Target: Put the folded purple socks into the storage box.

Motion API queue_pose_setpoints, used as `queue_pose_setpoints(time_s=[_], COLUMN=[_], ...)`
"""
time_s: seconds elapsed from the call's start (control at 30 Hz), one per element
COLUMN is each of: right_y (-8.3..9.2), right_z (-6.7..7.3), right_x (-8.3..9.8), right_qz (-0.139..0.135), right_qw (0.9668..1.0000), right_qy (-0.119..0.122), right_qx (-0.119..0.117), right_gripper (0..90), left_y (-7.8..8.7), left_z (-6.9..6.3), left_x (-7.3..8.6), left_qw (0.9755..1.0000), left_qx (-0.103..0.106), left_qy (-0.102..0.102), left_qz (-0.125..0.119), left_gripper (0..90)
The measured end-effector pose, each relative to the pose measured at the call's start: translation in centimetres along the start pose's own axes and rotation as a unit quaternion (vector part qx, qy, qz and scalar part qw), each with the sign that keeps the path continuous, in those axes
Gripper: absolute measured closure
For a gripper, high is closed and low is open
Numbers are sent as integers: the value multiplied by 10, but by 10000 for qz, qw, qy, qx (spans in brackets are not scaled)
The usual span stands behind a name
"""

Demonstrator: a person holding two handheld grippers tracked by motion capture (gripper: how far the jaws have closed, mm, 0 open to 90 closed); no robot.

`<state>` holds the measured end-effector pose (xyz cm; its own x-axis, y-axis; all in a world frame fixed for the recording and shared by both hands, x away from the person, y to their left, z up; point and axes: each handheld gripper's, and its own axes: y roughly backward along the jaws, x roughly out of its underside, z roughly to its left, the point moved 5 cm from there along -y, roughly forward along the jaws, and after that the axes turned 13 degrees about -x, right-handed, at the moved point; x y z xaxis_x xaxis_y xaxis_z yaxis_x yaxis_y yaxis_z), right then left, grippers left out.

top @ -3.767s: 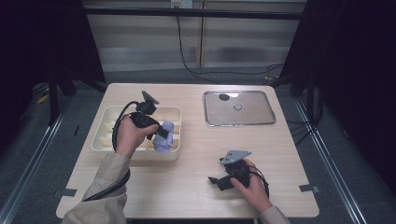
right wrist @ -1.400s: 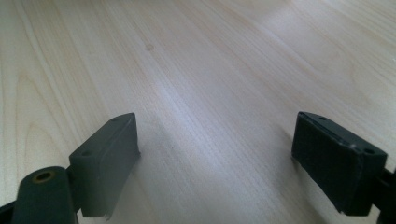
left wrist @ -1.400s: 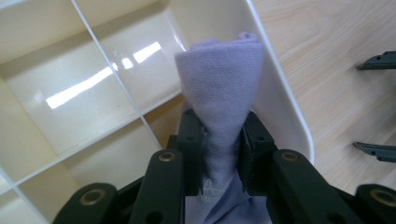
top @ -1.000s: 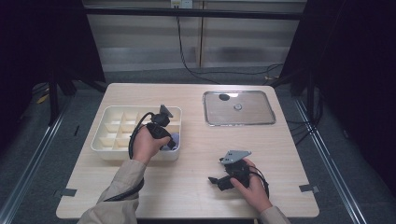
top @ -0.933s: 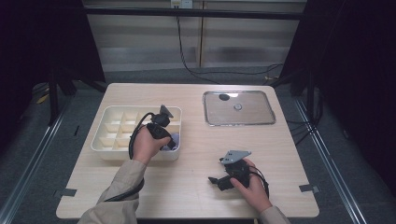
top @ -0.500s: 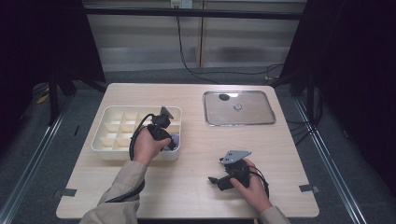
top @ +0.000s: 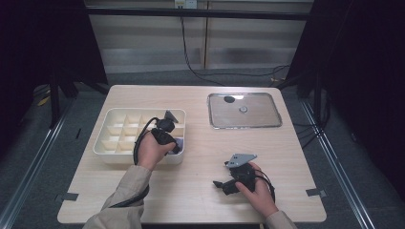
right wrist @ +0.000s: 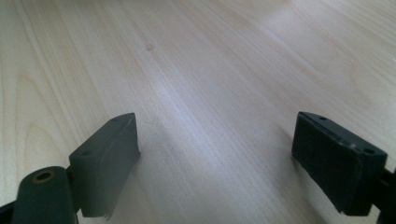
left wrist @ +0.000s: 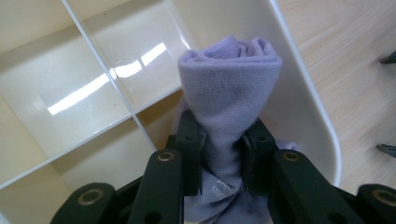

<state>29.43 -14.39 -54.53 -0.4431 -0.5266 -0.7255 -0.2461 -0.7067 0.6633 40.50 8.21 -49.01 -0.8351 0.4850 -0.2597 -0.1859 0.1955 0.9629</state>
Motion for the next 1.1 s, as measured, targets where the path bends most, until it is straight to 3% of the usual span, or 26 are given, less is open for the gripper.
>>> queue_pose_setpoints(time_s=[0.5,1.1], right_y=[0,0], right_z=[0,0], right_x=[0,0], right_qz=[1,1], right_qw=[10000,10000], right_qy=[0,0], right_qx=[5,3], right_gripper=[144,144], left_y=[-8,10], left_z=[-1,0], left_x=[2,-2], left_qw=[10000,9999], left_qx=[-24,88], left_qy=[-3,-4], left_qz=[32,64], left_gripper=[715,614])
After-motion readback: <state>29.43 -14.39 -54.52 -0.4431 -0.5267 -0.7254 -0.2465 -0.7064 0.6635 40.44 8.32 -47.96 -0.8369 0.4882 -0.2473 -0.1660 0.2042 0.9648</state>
